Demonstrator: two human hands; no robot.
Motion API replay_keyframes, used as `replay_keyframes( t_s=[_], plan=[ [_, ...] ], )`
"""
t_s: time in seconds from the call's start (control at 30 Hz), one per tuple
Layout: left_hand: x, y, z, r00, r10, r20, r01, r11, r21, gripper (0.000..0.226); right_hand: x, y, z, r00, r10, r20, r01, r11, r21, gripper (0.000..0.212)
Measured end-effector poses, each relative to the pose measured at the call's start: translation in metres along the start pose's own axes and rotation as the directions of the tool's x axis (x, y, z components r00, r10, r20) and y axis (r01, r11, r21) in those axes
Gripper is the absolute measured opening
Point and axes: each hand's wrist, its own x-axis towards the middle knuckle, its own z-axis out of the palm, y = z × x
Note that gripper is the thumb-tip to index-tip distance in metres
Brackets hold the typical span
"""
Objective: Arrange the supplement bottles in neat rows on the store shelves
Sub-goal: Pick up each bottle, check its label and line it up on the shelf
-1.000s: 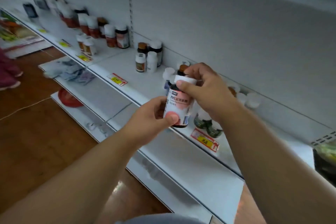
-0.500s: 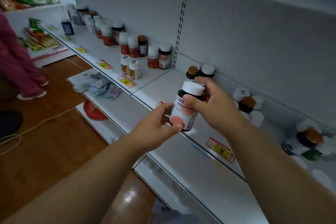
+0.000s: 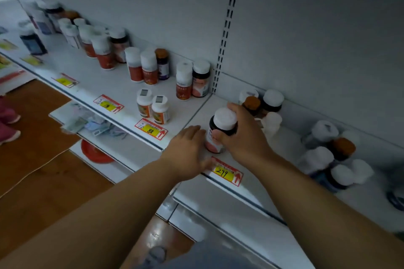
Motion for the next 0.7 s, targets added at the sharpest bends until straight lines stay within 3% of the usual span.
replay_keyframes(
  t_s=[0.17,0.37,0.53,0.63,0.7],
  plan=[
    [0.019,-0.027,0.015,0.988,0.157,0.004,-0.157,0.983,0.092,0.097,-0.004,-0.002,0.029,0.987,0.135,-0.091,-0.137,0.991,-0.015,0.076],
    [0.025,-0.034,0.028,0.978,0.207,-0.029,-0.206,0.978,0.031,0.098,-0.006,-0.019,0.029,0.964,0.254,-0.081,-0.259,0.965,-0.051,0.077],
    [0.026,-0.039,0.026,0.972,0.233,0.044,-0.235,0.97,0.061,0.1,-0.011,-0.032,0.03,0.949,0.305,-0.076,-0.309,0.95,-0.037,0.08],
    [0.019,-0.041,0.011,0.961,0.268,0.067,-0.271,0.962,0.036,0.089,-0.025,-0.046,0.031,0.929,0.207,-0.307,-0.247,0.964,-0.096,0.073],
    [0.005,-0.043,-0.002,0.96,0.28,-0.008,-0.28,0.96,-0.017,0.069,-0.044,-0.053,0.032,0.849,0.066,-0.524,-0.189,0.964,-0.185,0.056]
  ],
)
